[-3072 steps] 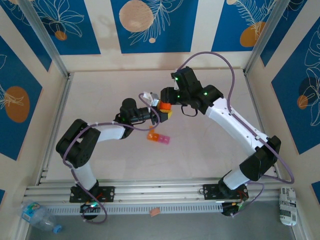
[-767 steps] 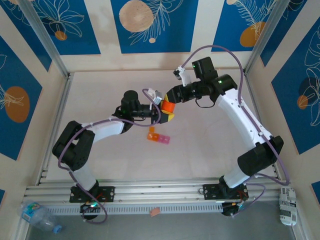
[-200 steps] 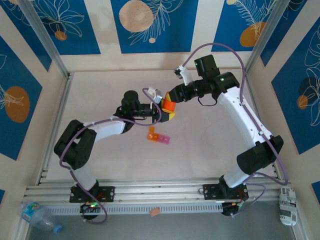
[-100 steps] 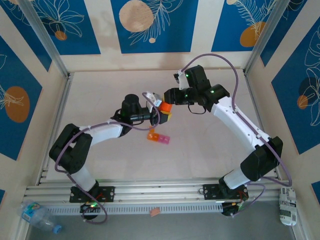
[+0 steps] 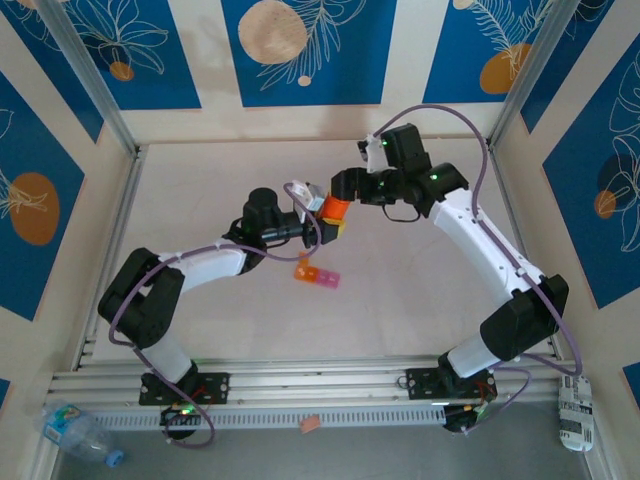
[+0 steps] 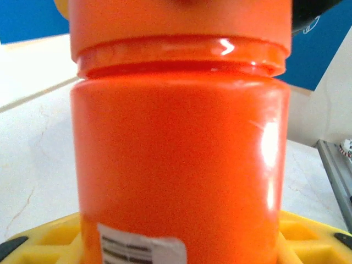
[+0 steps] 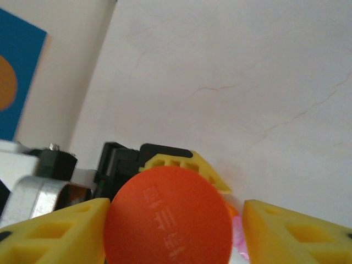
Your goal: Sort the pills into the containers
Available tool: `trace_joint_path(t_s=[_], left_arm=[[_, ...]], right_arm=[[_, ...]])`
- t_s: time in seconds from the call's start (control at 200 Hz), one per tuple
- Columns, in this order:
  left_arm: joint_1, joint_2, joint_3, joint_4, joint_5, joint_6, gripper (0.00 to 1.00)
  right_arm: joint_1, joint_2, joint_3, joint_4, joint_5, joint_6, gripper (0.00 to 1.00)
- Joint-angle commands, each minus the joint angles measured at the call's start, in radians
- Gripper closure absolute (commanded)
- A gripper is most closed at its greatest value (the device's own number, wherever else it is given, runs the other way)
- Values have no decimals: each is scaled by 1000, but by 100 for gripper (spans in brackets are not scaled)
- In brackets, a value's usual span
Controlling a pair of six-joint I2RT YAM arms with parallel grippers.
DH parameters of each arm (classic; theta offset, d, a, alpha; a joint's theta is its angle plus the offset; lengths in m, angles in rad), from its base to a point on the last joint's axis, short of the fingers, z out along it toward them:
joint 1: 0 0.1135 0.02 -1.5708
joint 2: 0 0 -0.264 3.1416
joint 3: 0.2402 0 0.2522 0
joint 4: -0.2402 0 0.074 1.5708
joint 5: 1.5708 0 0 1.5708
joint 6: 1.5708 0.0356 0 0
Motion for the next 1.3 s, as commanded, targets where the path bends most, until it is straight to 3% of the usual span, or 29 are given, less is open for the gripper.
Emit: trace_joint_path(t_s=[0.0,0.145,0.295,0.455,0.87,1.135,1.295], left_arm=[[0,-2,38,116,41,-19,100],[1,19,42,133,86,-42,100],[5,35,49,165,159,-82,100],[13,44,65,178,231,-131,100],[11,64,86,176,279,-175,100],[12,65,89,175,285,-177,100],[13,65,90,176,286,-176,100]], right_arm=[[-68,-57,50,-62,-91,2,25],[-112,-111,63,-69,-171,-64,12],[-130,-100,99,-117,-228,-221,12],[-124,-48,153,-197,-207,-401,14],[-65,26,193,-258,-203,-490,14],[-49,43,182,-255,-207,-487,27],[-46,52,177,-261,-210,-482,44]])
